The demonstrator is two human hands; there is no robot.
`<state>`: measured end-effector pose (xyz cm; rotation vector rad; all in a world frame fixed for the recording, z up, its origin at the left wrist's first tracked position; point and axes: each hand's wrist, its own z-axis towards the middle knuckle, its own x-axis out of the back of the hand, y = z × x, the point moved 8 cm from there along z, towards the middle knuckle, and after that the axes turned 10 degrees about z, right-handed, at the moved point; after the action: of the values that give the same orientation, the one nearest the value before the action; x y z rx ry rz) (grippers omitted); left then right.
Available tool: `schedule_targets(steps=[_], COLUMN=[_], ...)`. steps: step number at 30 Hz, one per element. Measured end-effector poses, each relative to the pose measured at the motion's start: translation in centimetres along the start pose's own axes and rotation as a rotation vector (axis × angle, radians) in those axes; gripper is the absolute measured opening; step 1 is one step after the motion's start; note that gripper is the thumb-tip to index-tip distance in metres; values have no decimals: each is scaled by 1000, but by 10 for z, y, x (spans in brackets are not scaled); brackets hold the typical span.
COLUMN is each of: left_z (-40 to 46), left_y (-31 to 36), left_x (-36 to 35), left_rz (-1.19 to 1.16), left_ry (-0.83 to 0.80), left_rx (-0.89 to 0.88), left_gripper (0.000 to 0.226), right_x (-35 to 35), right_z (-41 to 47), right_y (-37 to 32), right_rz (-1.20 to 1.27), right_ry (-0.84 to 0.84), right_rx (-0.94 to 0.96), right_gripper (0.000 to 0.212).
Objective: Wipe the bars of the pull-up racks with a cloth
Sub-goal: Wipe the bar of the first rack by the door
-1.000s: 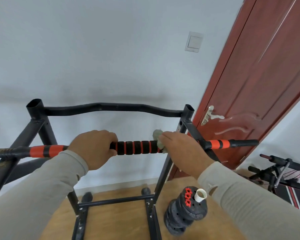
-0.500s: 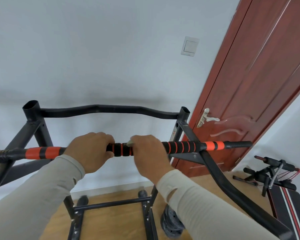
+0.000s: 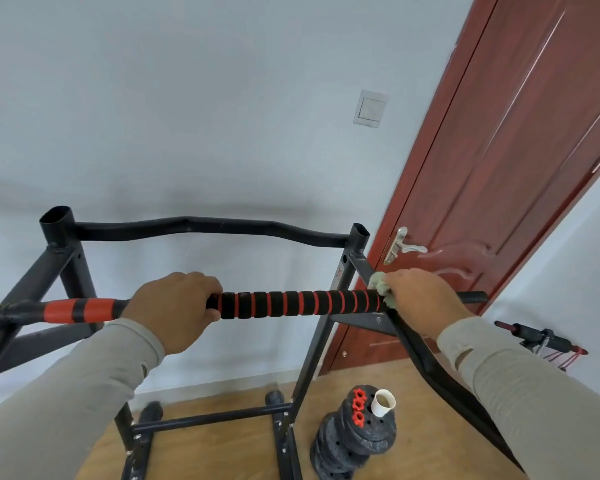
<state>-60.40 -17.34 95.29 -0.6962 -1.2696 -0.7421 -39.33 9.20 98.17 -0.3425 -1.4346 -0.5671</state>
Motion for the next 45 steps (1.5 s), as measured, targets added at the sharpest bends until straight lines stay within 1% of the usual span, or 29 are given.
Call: schedule_targets(steps=[1,3,5,8,10,12,14,17,18,20,21,22,25,26,27,28,30,32,33,36,38,40,43,45], left_z=[0,0,0,-1,-2,-2,-1,-2,-1,-1,-1,-1,0,1,1,0,0,1,2,5,5,3,-1,0], left_y=[0,1,0,-1,-2,-2,-4,-5,-5,-7,-7,-8,-7,-8,-8,-8,-8,-8,-9,-10,-15,-24,-43,-50], left_x=[0,0,0,1,0,-1,-2,-4,-4,-3,-4,-4,-5,-5,-6,-6,-6,-6,-7,-8,-9,-11,-14,-14], left_rz=[3,5,3,0,-2,-12,-24,-45,-52,-59,-61,-65,-73,-69,-71,-80,-85,-77,-79,-65,-36,5,9,-6], left_ry=[0,-5,-12,-14,-8,-4,-8,-10,-9,-3,2,6,7,8,5,4,-2,-18,-35,-72,-96,-150,-234,-251], left_rx=[-2,-4,0,8,14,16,18,19,18,22,24,25,23,22,22,21,29,35,37,32,32,25,47,61], left_gripper=[16,17,17,19,18,18,18,20,20,21,21,22,21,21,21,22,23,25,25,26,34,40,33,31], right_x=[-1,-7,-14,-15,-11,-11,-15,-10,-8,-1,1,1,-9,-17,-22,-26,-25,-26,-27,-35,-38,-39,-40,-37], right_z=[-2,-1,3,6,3,9,12,12,11,14,17,22,29,29,28,28,27,26,26,26,27,27,27,28], right_y=[-1,-25,-67,-135,-164,-165,-152,-148,-150,-152,-150,-145,-136,-137,-141,-145,-156,-162,-163,-164,-164,-164,-162,-162], right_rz=[33,179,265,372,518,665,762,759,769,823,842,849,759,714,661,601,508,483,473,430,406,384,326,302], right_ry=[5,-5,9,144,162,95,-20,-113,-137,-177,-181,-182,-230,-276,-301,-288,-190,-96,-65,17,64,105,143,165], right_rx=[-18,-12,25,147,209,204,194,313,337,317,289,256,210,211,230,274,395,459,466,466,469,489,480,443], right_gripper=[28,34,29,21,18,23,28,19,26,43,48,48,22,19,21,23,30,29,30,48,55,57,62,62])
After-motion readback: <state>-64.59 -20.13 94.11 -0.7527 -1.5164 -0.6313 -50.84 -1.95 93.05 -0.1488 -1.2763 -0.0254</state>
